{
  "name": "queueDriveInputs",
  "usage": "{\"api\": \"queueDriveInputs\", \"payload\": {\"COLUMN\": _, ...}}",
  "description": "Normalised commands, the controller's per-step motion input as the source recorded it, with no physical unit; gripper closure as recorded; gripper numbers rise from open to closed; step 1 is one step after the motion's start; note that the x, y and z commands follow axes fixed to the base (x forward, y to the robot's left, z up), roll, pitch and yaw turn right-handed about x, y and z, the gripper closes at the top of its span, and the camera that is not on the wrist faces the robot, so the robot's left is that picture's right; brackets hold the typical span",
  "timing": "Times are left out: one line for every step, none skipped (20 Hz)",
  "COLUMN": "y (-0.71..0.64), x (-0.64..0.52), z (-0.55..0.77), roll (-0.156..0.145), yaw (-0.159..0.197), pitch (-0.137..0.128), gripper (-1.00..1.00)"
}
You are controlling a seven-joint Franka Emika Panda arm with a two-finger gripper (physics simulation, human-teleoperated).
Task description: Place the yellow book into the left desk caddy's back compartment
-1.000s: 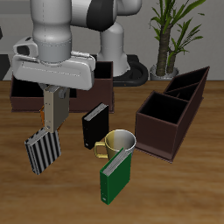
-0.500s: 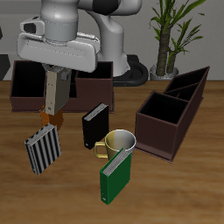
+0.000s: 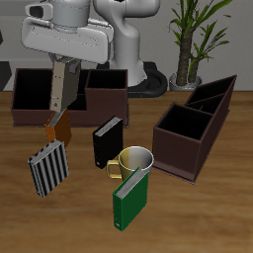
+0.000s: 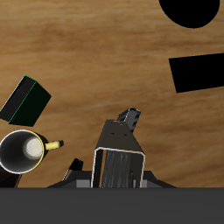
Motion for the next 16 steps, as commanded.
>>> {"api": "queueDriveInputs", "payload": {"y": 0.19, "x": -0.21, "z": 0.12, "roll": 0.079, "yaw": 0.048, "pitch": -0.025, "gripper": 1.0}}
{"api": "queueDriveInputs", "payload": {"y": -0.04, "x": -0.25, "z": 0.1, "roll": -0.116, "yaw": -0.058, "pitch": 0.012, "gripper": 1.0}}
{"api": "queueDriveInputs", "payload": {"y": 0.21, "x": -0.38, "z": 0.12, "roll": -0.041, "yaw": -0.046, "pitch": -0.032, "gripper": 1.0}}
{"api": "queueDriveInputs", "payload": {"y": -0.09, "x": -0.09, "z": 0.14, "roll": -0.018, "yaw": 0.063, "pitch": -0.014, "gripper": 1.0}}
{"api": "queueDriveInputs", "payload": {"y": -0.07, "x": -0.27, "z": 0.08, "roll": -0.126, "yaw": -0.113, "pitch": 0.016, "gripper": 1.0}}
{"api": "queueDriveInputs", "payload": {"y": 0.37, "x": -0.65, "z": 0.05, "roll": -0.046, "yaw": 0.028, "pitch": -0.02, "gripper": 1.0}}
{"api": "queueDriveInputs", "payload": {"y": -0.01, "x": -0.22, "z": 0.06, "roll": -0.079, "yaw": -0.056, "pitch": -0.021, "gripper": 1.0}}
{"api": "queueDriveInputs", "payload": {"y": 0.1, "x": -0.12, "z": 0.09, "roll": 0.052, "yaw": 0.023, "pitch": -0.026, "gripper": 1.0}}
{"api": "queueDriveInputs", "payload": {"y": 0.0, "x": -0.34, "z": 0.09, "roll": -0.134, "yaw": 0.092, "pitch": -0.028, "gripper": 1.0}}
{"api": "queueDriveInputs", "payload": {"y": -0.02, "x": -0.32, "z": 0.06, "roll": -0.025, "yaw": -0.181, "pitch": 0.011, "gripper": 1.0}}
{"api": "queueDriveInputs", "payload": {"y": -0.01, "x": -0.2, "z": 0.13, "roll": 0.01, "yaw": -0.001, "pitch": -0.025, "gripper": 1.0}}
{"api": "queueDriveInputs", "payload": {"y": 0.03, "x": -0.27, "z": 0.01, "roll": -0.02, "yaw": -0.002, "pitch": -0.003, "gripper": 1.0}}
{"api": "queueDriveInputs", "payload": {"y": -0.05, "x": -0.29, "z": 0.01, "roll": -0.048, "yaw": -0.057, "pitch": -0.012, "gripper": 1.0}}
{"api": "queueDriveInputs", "payload": {"y": 0.23, "x": -0.24, "z": -0.12, "roll": 0.067, "yaw": -0.007, "pitch": 0.017, "gripper": 1.0}}
{"api": "queueDriveInputs", "payload": {"y": 0.02, "x": -0.16, "z": -0.06, "roll": -0.044, "yaw": 0.171, "pitch": -0.016, "gripper": 1.0}}
{"api": "queueDriveInputs", "payload": {"y": 0.05, "x": -0.19, "z": -0.08, "roll": 0.003, "yaw": -0.077, "pitch": 0.044, "gripper": 1.0}}
